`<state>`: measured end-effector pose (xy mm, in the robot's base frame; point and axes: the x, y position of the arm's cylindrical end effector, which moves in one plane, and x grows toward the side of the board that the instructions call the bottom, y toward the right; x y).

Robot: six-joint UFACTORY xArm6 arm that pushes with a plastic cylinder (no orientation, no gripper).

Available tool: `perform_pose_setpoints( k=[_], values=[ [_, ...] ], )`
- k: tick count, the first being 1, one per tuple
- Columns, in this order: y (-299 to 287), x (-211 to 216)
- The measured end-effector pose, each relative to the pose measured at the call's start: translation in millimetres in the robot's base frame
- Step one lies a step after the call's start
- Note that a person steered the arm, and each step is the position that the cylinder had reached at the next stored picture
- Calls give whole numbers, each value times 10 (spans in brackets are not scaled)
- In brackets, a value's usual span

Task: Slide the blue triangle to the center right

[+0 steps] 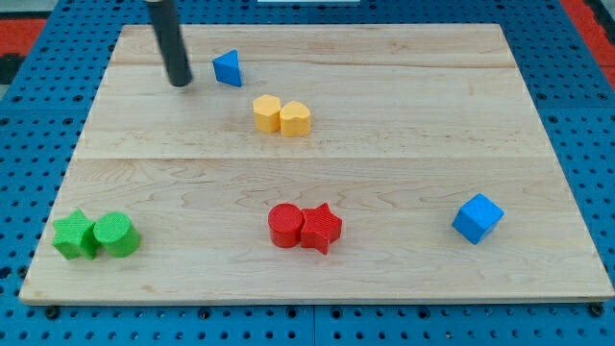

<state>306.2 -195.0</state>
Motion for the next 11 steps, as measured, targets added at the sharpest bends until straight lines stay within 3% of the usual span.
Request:
perform_pose_setpoints(
  k=[1,4,5,7,8,10,11],
  values=[
    [-7,-282],
    [2489,-138],
    [2230,-240],
    [821,-268],
    [1034,67],
    [2462,184],
    [2523,184]
  ],
)
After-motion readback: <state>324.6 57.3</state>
